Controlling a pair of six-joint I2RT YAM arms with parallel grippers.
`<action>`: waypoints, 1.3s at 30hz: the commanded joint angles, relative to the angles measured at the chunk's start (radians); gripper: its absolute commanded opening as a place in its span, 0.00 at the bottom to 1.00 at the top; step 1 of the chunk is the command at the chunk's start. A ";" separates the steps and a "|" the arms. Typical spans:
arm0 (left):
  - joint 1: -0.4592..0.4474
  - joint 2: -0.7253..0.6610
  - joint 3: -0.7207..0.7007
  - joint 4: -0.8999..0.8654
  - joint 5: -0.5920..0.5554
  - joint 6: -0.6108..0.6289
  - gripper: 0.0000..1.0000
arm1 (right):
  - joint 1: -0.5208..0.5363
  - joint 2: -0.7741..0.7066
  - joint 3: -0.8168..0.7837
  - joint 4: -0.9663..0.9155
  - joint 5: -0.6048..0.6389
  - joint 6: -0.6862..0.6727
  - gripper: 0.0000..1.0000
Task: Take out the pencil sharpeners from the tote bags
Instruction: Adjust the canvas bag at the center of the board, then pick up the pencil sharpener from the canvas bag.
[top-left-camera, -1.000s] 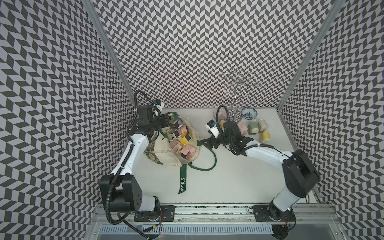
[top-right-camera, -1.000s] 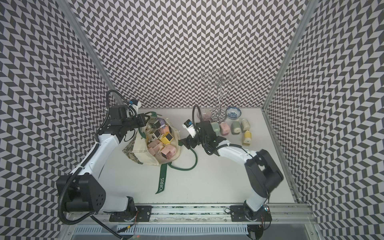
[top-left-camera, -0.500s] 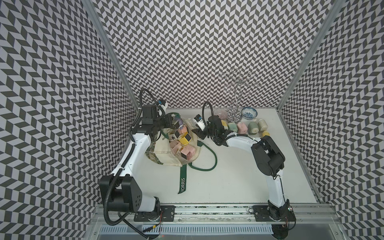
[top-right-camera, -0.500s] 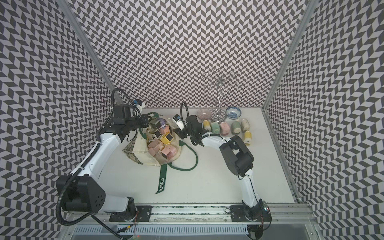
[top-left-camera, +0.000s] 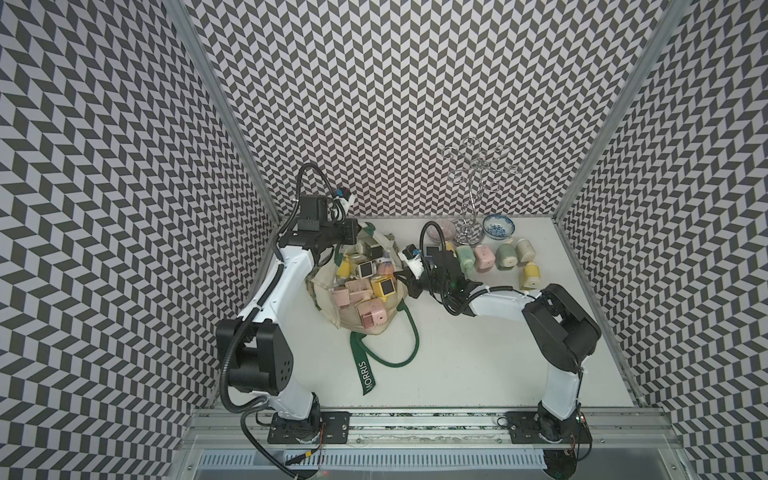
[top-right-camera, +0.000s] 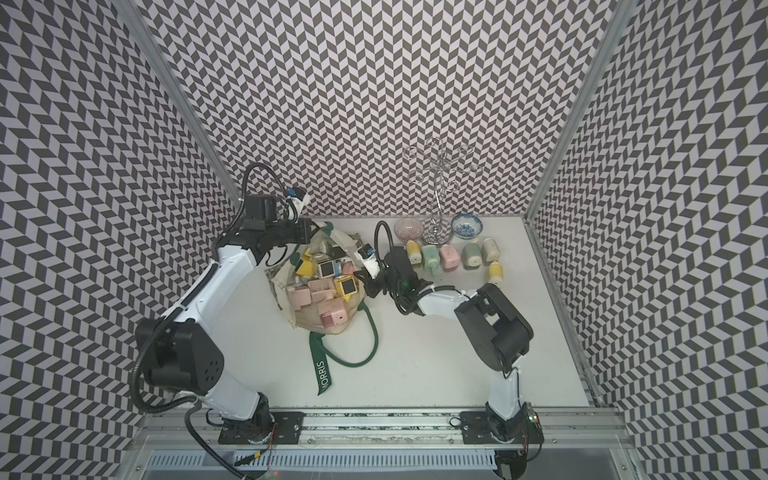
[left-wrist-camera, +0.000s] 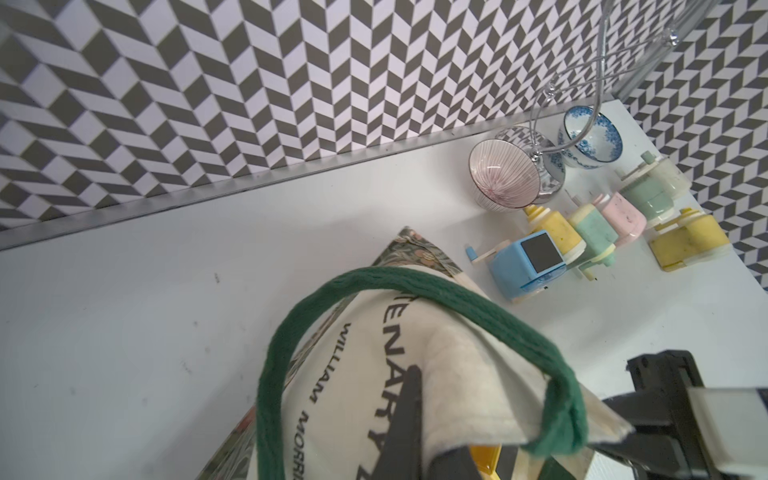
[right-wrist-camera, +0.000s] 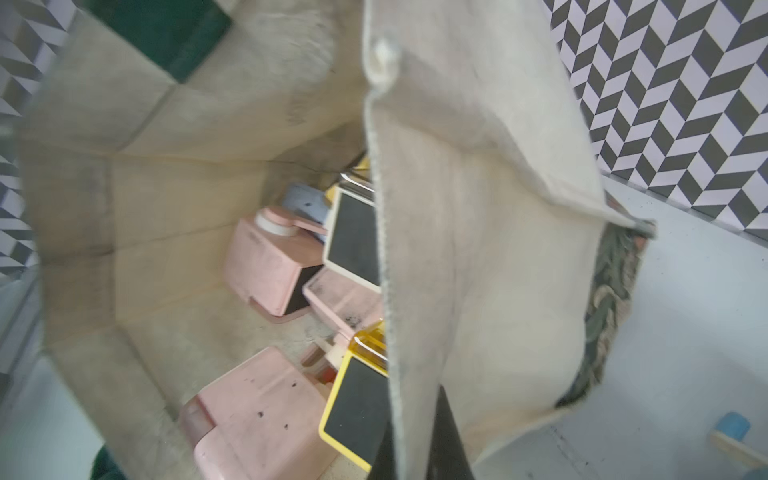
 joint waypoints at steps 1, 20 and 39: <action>0.030 0.024 0.068 0.123 -0.015 0.027 0.00 | 0.021 -0.066 -0.080 0.052 -0.017 0.030 0.00; 0.031 -0.116 -0.186 0.211 -0.032 -0.057 0.00 | 0.027 -0.345 -0.083 -0.251 0.190 0.263 0.65; 0.048 -0.142 -0.219 0.235 -0.034 -0.129 0.00 | 0.305 -0.110 0.144 -0.423 0.233 0.613 0.48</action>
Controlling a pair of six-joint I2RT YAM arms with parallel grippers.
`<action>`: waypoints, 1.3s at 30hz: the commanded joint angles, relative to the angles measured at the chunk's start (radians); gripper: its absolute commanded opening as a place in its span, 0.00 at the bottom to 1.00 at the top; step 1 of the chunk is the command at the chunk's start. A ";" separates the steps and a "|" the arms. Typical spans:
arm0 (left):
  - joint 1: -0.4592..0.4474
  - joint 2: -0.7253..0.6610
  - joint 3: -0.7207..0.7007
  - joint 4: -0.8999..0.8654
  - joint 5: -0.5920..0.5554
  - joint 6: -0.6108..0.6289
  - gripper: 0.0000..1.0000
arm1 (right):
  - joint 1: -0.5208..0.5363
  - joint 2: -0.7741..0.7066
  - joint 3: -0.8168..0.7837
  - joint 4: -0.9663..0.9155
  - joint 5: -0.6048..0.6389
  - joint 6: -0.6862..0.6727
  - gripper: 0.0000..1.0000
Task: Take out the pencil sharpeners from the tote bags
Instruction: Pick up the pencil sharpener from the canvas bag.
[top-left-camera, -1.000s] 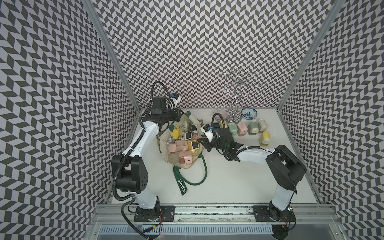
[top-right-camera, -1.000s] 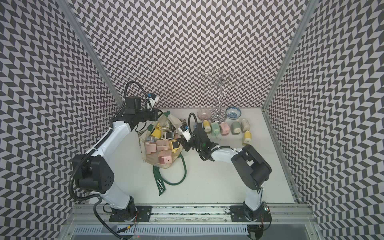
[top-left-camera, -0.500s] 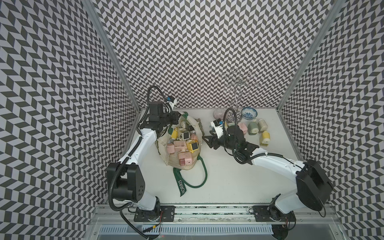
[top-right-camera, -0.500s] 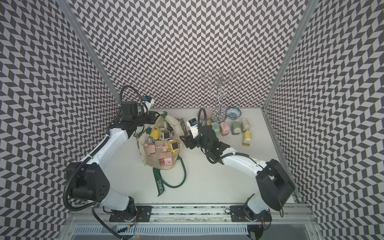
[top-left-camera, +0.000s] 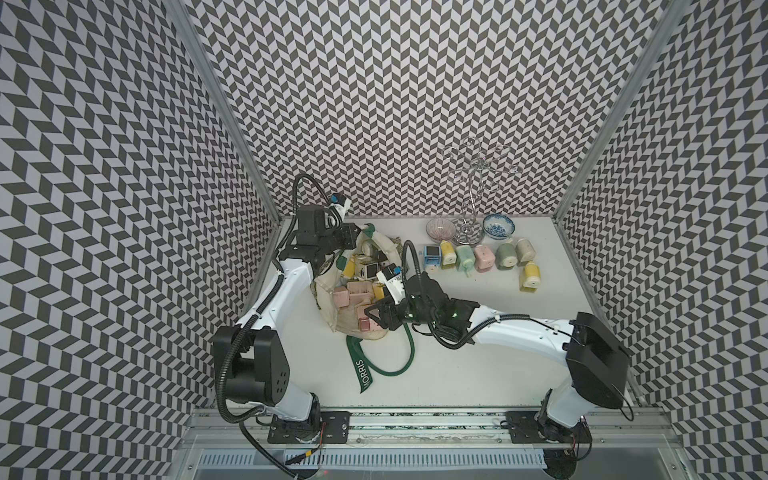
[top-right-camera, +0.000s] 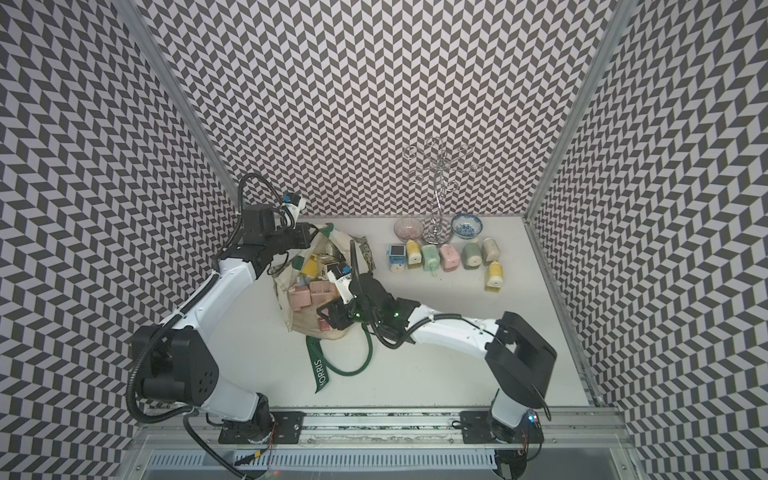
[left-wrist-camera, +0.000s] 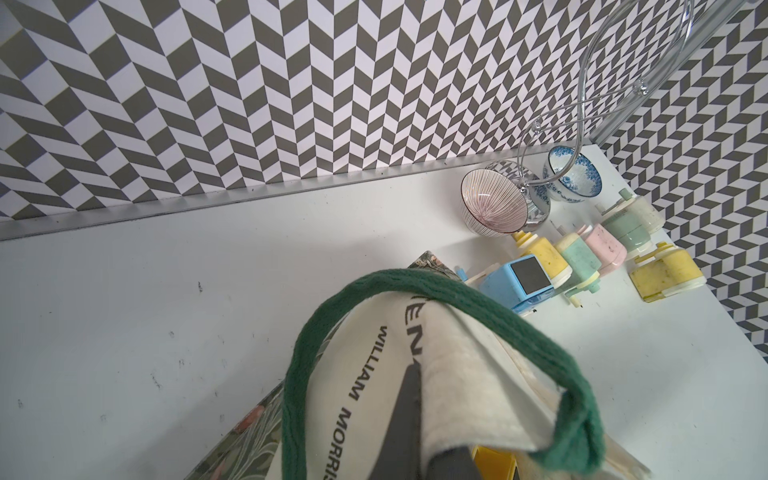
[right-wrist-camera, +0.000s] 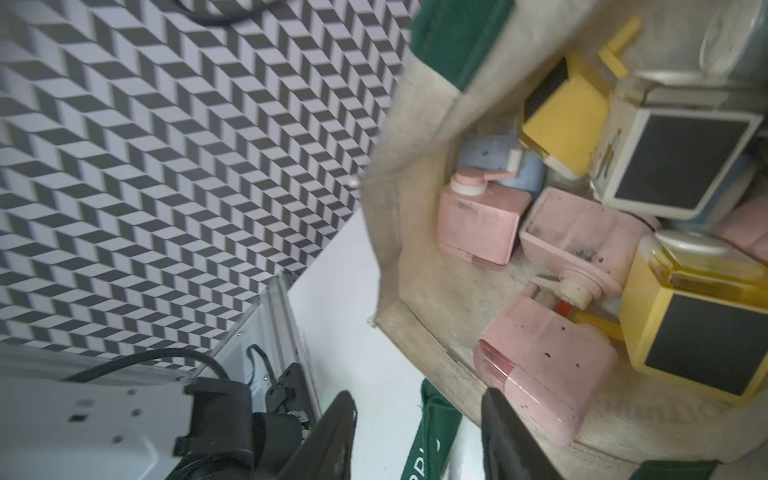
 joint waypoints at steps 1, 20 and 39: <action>0.030 -0.042 -0.007 0.018 -0.034 -0.018 0.00 | -0.002 0.066 0.058 -0.040 0.051 0.066 0.48; 0.035 -0.046 -0.014 0.022 -0.024 -0.013 0.00 | -0.009 0.284 0.160 -0.145 0.176 0.163 0.72; 0.033 -0.050 -0.018 0.020 -0.027 -0.009 0.00 | -0.028 0.456 0.159 -0.105 -0.009 0.276 0.82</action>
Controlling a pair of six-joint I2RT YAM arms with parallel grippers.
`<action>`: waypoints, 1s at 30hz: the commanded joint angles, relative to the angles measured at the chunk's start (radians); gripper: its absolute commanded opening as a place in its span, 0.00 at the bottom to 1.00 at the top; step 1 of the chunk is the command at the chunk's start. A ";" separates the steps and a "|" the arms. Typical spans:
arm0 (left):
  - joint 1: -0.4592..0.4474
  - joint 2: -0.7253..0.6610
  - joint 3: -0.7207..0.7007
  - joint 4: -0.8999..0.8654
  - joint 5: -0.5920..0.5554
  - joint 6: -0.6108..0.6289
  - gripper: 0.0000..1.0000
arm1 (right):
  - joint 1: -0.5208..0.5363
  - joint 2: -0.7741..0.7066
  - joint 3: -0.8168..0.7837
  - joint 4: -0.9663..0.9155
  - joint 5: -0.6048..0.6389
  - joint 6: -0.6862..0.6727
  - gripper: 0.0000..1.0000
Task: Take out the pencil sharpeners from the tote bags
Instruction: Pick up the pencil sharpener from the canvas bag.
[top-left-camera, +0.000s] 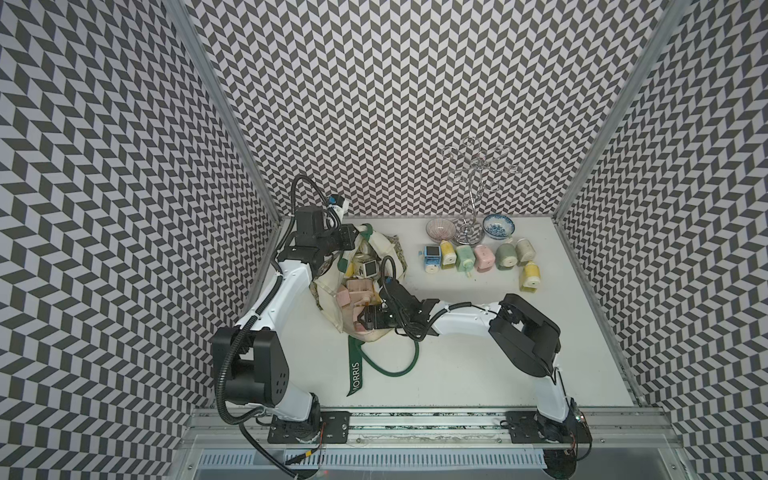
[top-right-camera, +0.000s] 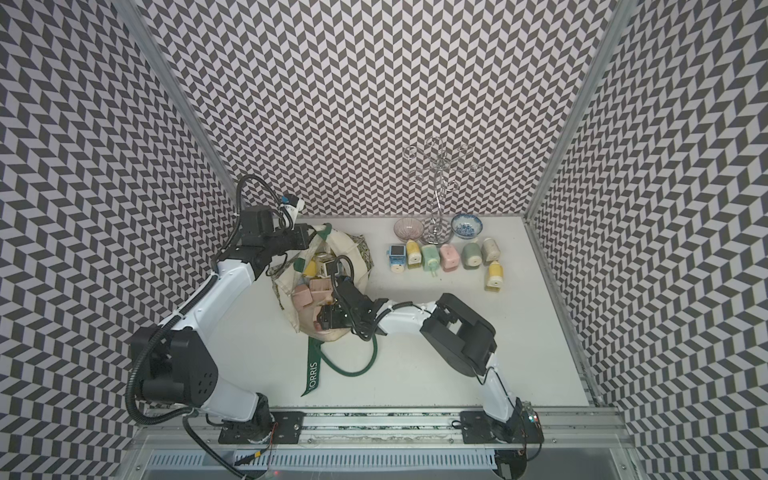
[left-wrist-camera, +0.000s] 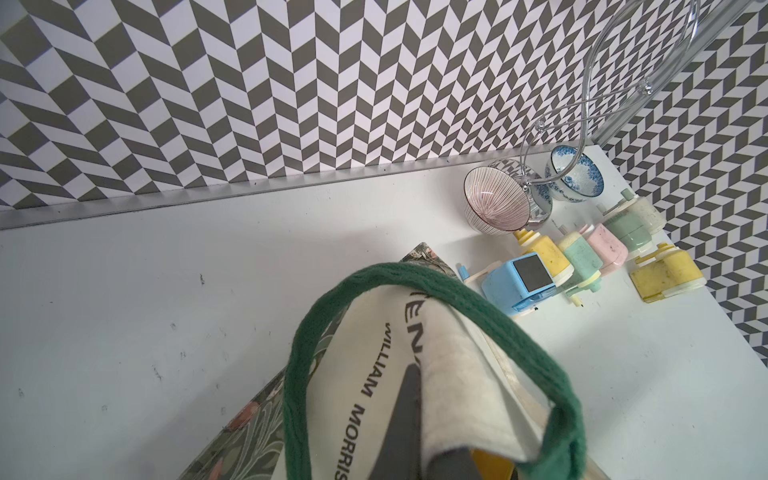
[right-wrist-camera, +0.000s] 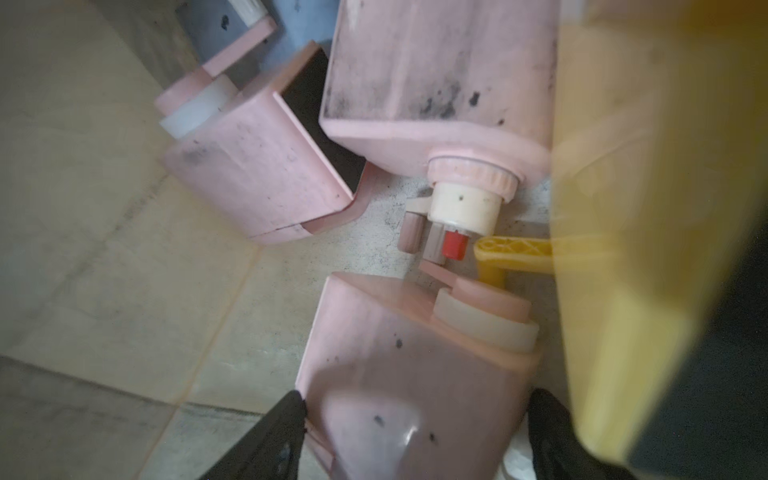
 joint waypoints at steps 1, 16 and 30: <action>0.026 -0.043 -0.003 0.017 -0.031 -0.001 0.00 | -0.005 0.091 0.008 -0.073 -0.037 -0.006 0.82; 0.020 -0.043 -0.002 0.009 -0.037 0.005 0.00 | 0.027 0.221 0.260 -0.285 0.134 -0.180 0.83; 0.013 -0.046 -0.003 0.006 -0.047 0.015 0.00 | 0.021 0.263 0.353 -0.322 0.050 -0.247 0.78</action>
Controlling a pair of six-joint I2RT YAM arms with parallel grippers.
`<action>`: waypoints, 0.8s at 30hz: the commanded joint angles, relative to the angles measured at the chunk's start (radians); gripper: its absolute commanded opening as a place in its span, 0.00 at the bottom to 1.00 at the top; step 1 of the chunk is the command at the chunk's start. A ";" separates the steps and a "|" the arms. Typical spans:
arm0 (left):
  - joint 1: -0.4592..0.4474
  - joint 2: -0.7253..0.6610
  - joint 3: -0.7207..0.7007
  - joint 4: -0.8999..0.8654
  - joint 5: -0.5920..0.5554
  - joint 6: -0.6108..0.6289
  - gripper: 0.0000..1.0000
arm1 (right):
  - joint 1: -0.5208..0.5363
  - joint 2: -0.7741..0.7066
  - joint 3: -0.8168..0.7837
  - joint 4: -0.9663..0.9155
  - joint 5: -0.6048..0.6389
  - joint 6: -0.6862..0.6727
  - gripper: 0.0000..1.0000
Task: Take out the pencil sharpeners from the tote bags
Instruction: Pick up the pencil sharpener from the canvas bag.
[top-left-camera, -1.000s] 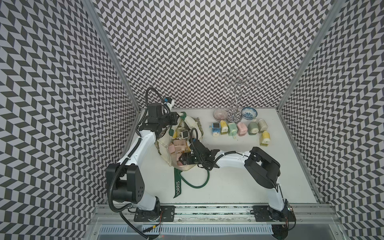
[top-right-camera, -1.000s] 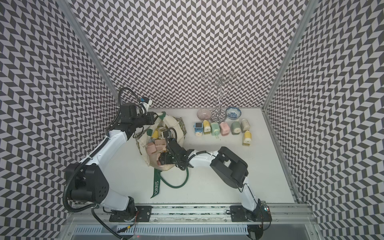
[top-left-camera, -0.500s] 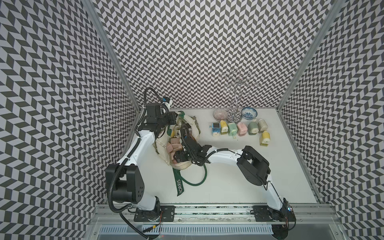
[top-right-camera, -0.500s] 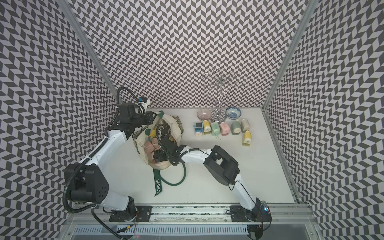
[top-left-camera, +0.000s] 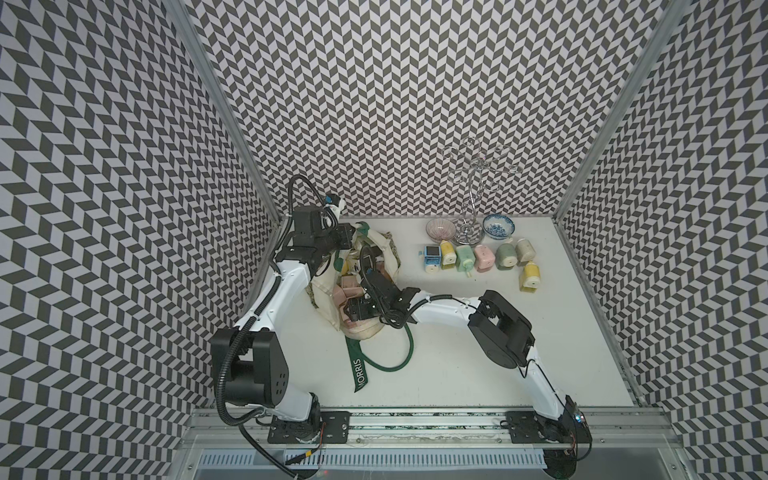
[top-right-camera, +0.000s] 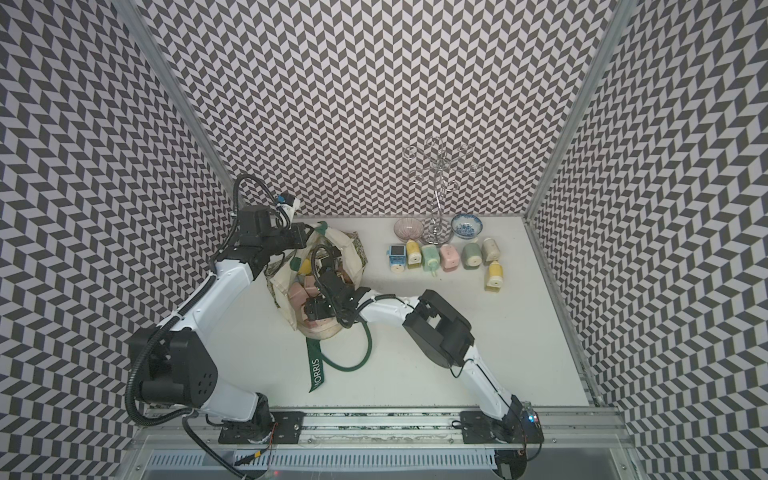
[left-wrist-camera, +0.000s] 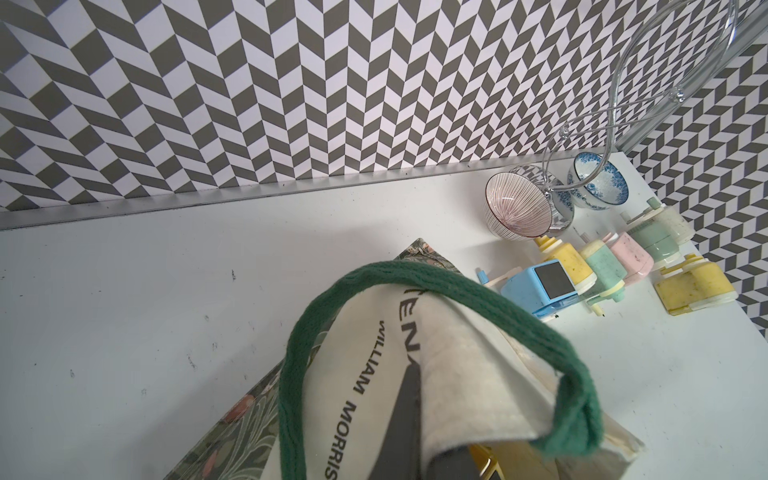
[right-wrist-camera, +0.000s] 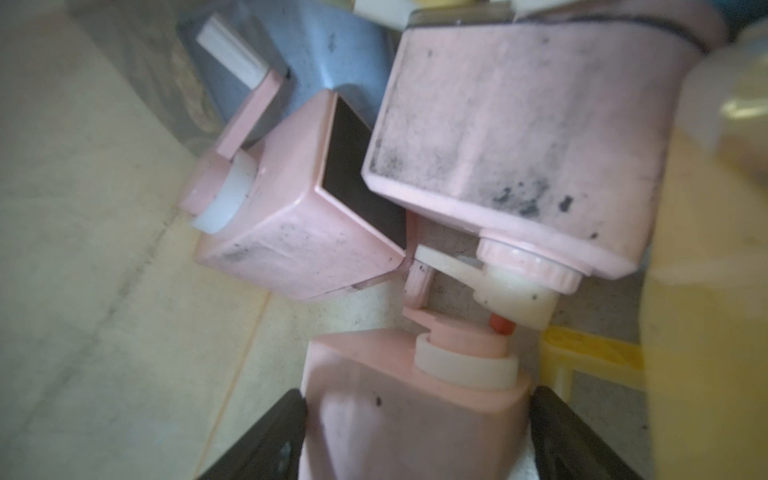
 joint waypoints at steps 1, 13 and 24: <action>0.000 -0.040 -0.002 0.006 -0.015 0.008 0.00 | 0.010 0.072 0.014 -0.146 0.022 -0.093 0.76; 0.000 -0.038 -0.001 0.004 -0.017 0.008 0.00 | 0.020 0.083 0.115 -0.282 0.168 -0.231 0.72; -0.002 -0.037 -0.002 0.003 -0.019 0.010 0.00 | -0.015 0.053 -0.027 -0.153 -0.083 -0.088 0.84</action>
